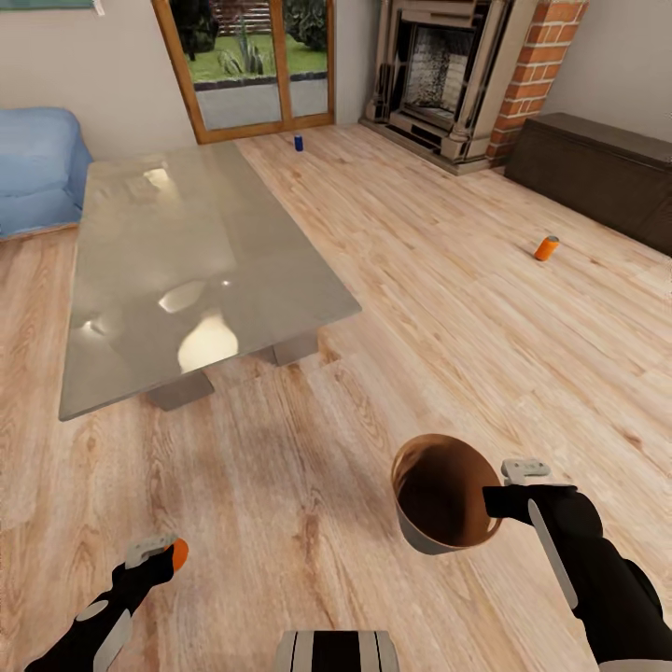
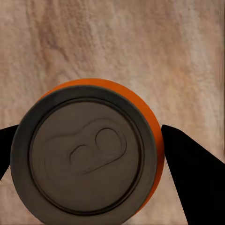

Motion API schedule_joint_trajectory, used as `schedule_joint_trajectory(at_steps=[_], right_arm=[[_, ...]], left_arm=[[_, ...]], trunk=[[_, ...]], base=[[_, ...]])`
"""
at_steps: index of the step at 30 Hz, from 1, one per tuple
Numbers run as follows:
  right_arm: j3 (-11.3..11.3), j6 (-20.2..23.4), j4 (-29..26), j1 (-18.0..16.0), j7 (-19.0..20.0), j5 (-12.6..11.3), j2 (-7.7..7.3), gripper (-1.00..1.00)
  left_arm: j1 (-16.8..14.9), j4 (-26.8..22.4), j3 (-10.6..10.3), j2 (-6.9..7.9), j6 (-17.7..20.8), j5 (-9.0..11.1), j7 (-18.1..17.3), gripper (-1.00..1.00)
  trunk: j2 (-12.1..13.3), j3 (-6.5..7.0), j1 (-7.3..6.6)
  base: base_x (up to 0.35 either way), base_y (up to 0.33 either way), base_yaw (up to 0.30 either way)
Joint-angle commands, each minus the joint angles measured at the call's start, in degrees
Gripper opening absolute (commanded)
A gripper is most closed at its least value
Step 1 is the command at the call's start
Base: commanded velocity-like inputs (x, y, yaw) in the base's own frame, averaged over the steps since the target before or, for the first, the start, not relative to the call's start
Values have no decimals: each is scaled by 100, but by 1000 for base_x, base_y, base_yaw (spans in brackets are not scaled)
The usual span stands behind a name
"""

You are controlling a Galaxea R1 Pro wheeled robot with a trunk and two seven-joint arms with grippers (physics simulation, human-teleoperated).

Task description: Put the three can of soda from the living room inside the tash can in the kitchen.

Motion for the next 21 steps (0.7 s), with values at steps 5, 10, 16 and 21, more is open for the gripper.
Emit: schedule_joint_trajectory(at_steps=[5,10,16,21], right_arm=[[1,2,0,0,21,-81,5,-100],[50,2,0,0,21,-77,8,-100],[287,2,0,0,22,-73,5,-100],[320,2,0,0,22,-73,4,-100]], left_arm=[[0,1,0,0,0,-2,2,-100],[0,1,0,0,0,-2,2,-100],[0,1,0,0,0,-2,2,-100],[0,1,0,0,1,-2,2,-100]], trunk=[[202,136,-111],[403,272,-221],[643,435,-352],[844,571,-462]], base=[[0,0,0],[0,0,0],[0,0,0],[0,0,0]])
